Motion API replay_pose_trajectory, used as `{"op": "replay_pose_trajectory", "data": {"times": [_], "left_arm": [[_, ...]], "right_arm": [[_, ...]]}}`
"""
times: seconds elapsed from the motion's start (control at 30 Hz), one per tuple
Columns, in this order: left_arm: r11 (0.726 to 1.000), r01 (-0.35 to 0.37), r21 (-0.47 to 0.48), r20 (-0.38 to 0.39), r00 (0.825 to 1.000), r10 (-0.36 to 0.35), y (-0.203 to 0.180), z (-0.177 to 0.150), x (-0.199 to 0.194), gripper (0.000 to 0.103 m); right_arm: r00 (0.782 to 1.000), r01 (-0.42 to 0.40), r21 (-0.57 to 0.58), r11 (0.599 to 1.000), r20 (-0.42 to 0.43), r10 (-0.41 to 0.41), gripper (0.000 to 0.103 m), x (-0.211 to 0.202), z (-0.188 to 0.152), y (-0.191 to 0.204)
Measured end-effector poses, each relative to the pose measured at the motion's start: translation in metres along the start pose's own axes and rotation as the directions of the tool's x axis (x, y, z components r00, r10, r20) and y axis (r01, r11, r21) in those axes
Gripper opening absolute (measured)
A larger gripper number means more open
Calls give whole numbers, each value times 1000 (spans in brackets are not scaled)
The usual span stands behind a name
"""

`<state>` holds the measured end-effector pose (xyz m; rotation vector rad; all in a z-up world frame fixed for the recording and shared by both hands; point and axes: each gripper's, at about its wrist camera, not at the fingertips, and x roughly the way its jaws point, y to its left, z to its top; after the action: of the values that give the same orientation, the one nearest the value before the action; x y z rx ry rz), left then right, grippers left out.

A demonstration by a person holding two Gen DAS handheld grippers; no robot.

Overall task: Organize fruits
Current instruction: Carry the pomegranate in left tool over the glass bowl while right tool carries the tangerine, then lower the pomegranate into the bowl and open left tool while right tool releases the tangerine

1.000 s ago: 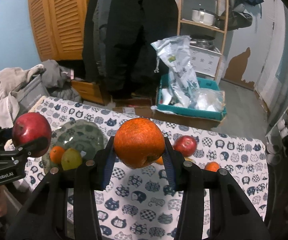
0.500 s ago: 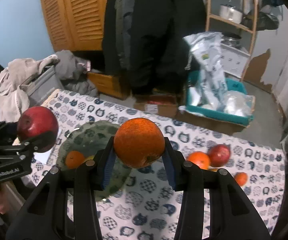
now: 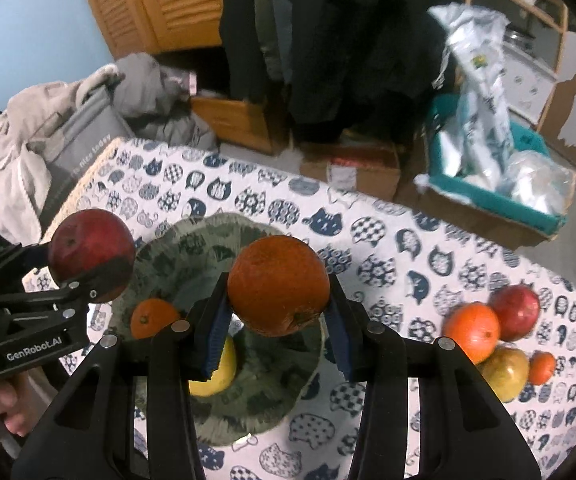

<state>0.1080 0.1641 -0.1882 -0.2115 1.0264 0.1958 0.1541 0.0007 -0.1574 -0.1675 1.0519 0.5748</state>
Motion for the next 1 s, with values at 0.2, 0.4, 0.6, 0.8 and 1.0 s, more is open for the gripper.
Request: {"op": "replay_pose_trajectory", "data": {"times": [0.2,0.4,0.6,0.8,1.0], "left_arm": [[999,4,-39,-71,997,-7,8,-4,33,75],[999,10,-44,-107,994,-15,8,-2,54,75],[998,14,-54,-153,988,-22,7,-1,77,75],[998,19,-54,-178,984,-29,2,1,89,75],[998,26,-64,-200,979,-38,5,1,99,75]], "right_arm": [[998,-22,-10,1000,-64,21,43,37,-2,3],[994,-32,-7,999,-108,31,43,63,-5,1],[991,-27,0,1000,-129,27,43,75,-9,-2],[991,-26,7,1000,-133,27,44,79,-10,-8],[990,-28,19,999,-138,30,44,85,-12,-10]]}}
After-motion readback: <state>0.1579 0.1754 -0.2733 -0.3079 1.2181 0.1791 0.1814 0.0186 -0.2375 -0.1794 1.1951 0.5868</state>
